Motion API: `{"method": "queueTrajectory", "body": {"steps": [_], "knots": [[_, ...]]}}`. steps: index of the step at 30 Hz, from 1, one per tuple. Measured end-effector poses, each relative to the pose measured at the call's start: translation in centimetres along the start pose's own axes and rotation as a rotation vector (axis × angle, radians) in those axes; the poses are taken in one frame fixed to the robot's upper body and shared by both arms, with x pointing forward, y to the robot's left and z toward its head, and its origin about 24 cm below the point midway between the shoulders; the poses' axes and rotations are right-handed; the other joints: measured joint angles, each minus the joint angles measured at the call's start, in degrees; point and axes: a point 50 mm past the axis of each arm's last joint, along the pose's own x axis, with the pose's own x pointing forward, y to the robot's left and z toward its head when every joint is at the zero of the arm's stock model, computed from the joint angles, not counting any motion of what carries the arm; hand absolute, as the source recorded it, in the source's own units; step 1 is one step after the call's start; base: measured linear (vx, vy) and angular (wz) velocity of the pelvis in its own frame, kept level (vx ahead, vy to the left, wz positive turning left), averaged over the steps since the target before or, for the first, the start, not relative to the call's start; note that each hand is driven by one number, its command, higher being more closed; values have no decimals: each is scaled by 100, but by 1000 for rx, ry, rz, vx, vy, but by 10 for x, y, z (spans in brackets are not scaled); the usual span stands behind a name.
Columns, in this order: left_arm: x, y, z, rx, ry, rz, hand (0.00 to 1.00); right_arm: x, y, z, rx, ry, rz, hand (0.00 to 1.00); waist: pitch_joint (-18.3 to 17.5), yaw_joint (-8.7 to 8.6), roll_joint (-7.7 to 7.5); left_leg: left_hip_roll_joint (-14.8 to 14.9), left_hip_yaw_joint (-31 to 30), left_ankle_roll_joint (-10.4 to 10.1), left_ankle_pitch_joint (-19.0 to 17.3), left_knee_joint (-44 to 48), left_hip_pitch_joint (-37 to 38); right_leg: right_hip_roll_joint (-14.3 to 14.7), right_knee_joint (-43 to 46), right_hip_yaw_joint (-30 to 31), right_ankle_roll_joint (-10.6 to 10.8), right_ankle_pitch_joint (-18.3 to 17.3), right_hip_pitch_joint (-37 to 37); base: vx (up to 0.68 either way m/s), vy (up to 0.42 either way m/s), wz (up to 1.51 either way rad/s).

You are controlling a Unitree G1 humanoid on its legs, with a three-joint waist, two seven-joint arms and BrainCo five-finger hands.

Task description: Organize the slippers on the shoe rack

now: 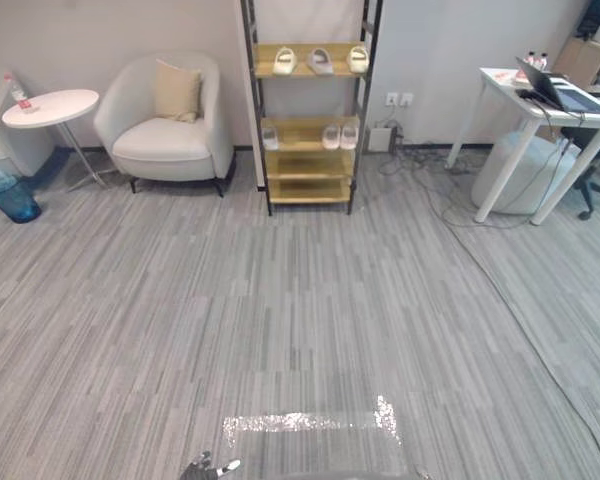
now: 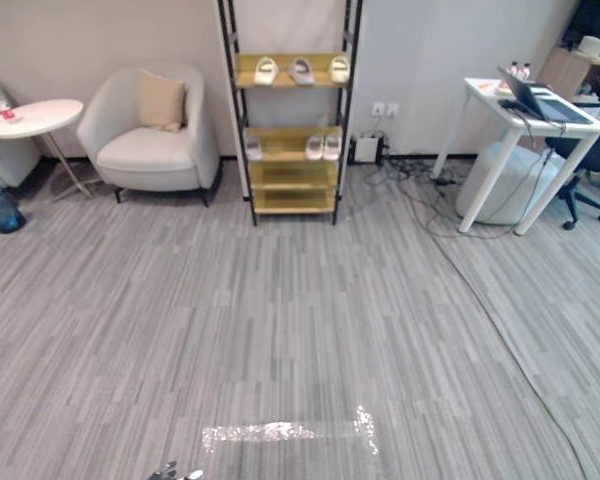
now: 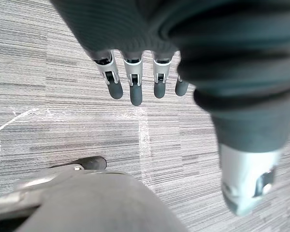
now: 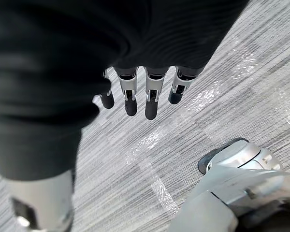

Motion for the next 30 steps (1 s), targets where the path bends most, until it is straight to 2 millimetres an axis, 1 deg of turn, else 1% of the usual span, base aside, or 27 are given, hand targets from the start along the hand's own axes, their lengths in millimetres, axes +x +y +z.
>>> {"method": "queueTrajectory", "body": {"steps": [6,7,8,10,11,18,20,30], "knots": [[0,0,0,30,3,-6,0,1,1,1,-11,-2,1,0,37,-4,-8,-8,-60,-2,5,-159,183,12,-198,-39,0,-1,192,87,-12,4],[0,0,1,49,-4,-10,0,1,3,3,-34,-9,9,0,55,-4,9,-14,-67,-2,5,-175,196,13,-240,-44,1,-1,247,58,-17,2],[1,0,1,53,-6,-10,0,2,3,4,-37,-11,10,0,87,-7,-14,-14,-70,-2,5,-179,209,12,-248,-47,1,-1,262,57,-21,2],[1,0,3,57,-9,-9,0,2,5,5,-38,-13,13,0,142,-10,-16,-13,-81,-2,5,-217,268,13,-279,-58,1,-2,338,0,0,0],[1,0,3,57,-9,-9,0,2,5,5,-39,-13,13,0,159,-9,-38,-14,-87,-2,5,-220,265,13,-281,-64,4,-5,335,0,0,0],[1,1,3,57,-7,-6,0,2,5,5,-44,-15,16,0,172,-11,-56,-25,-135,2,8,-224,278,-2,-282,-117,15,-13,336,-22,-14,4],[1,2,3,57,-7,1,0,2,6,4,-48,-13,19,0,210,-15,-95,-31,-216,0,24,-226,335,-11,-295,-187,18,-17,394,-20,-52,16],[1,4,2,46,-5,22,0,2,8,5,-51,-15,24,0,230,-23,-122,-31,-243,-14,14,-225,264,-16,-254,-214,25,-61,350,-4,-4,1]]}}
